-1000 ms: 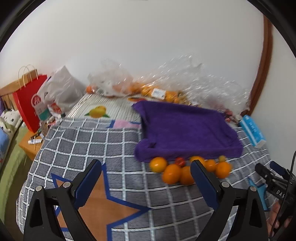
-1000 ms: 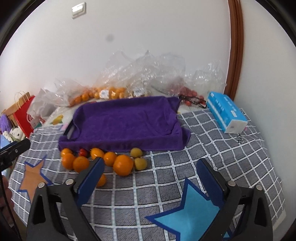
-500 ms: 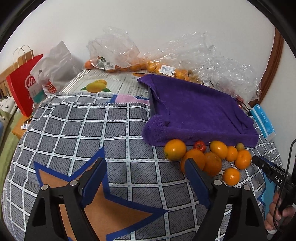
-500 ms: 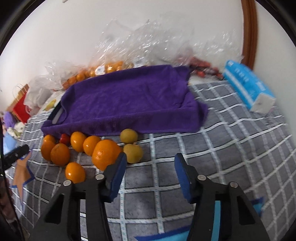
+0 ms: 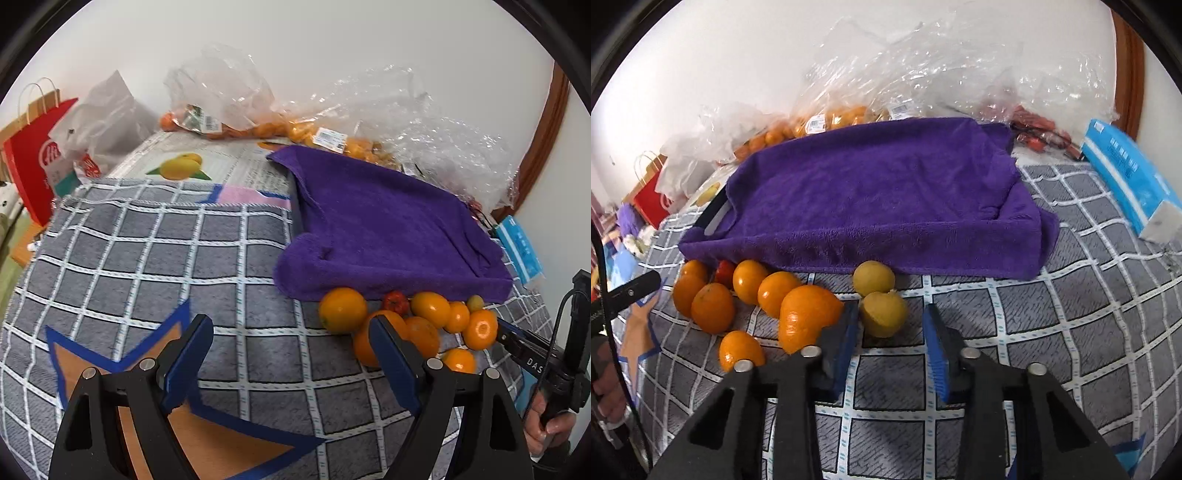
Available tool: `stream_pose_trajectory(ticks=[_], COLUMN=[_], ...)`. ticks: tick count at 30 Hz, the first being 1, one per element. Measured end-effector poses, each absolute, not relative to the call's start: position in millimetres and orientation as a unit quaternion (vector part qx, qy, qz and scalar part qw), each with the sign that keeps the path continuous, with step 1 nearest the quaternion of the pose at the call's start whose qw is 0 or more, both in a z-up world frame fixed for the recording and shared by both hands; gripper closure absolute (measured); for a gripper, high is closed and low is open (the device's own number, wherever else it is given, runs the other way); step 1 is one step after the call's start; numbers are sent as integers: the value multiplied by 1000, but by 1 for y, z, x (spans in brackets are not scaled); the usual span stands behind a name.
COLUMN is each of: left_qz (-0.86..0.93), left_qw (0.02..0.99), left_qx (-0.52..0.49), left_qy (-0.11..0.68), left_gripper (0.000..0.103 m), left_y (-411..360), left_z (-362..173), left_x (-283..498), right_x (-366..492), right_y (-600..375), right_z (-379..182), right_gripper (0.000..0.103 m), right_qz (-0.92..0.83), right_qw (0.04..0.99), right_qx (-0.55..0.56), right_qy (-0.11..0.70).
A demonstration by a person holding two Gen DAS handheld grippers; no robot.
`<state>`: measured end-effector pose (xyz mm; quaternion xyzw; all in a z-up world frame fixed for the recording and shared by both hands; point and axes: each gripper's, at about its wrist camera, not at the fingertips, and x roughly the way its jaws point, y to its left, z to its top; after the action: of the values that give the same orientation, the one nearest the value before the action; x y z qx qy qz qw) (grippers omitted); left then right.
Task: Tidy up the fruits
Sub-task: 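Move the left tool to an orange while the right tool approaches a small yellow fruit, then close the left tool on the orange while the right tool grasps the yellow fruit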
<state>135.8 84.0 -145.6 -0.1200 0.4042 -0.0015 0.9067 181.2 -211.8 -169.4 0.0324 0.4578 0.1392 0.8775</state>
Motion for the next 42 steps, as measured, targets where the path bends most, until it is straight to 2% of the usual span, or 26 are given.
stream_pose_trajectory(ticks=[7, 10, 15, 17, 19, 25, 36, 42], left_qz=[-43, -61, -83, -100, -120, -96, -90, -96], left_qw=[905, 901, 893, 889, 886, 890, 884, 900], left_qx=[-109, -106, -120, -129, -147, -139, -132, -123], left_qy=[409, 416, 426, 427, 423, 423, 440, 407], left_gripper=[21, 25, 46, 60, 70, 70, 67, 67], left_y=[65, 55, 49, 47, 49, 64, 70, 66], left_z=[-146, -148, -157, -160, -160, -149, -168, -170], left_x=[137, 140, 144, 144, 143, 123, 132, 130], right_x=[176, 178, 182, 182, 181, 168, 162, 163], right_y=[-219, -220, -218, -218, -218, -219, -217, -211], right_z=[-165, -167, -171, -172, -171, -167, -170, -171], right_gripper=[76, 75, 75, 75, 75, 75, 74, 75], right_qz=[112, 111, 108, 107, 107, 100, 104, 97], right_qw=[883, 883, 884, 886, 888, 891, 885, 890], right_qx=[6, 7, 3, 1, 0, -9, -2, -20], right_qy=[455, 456, 454, 450, 447, 443, 453, 446])
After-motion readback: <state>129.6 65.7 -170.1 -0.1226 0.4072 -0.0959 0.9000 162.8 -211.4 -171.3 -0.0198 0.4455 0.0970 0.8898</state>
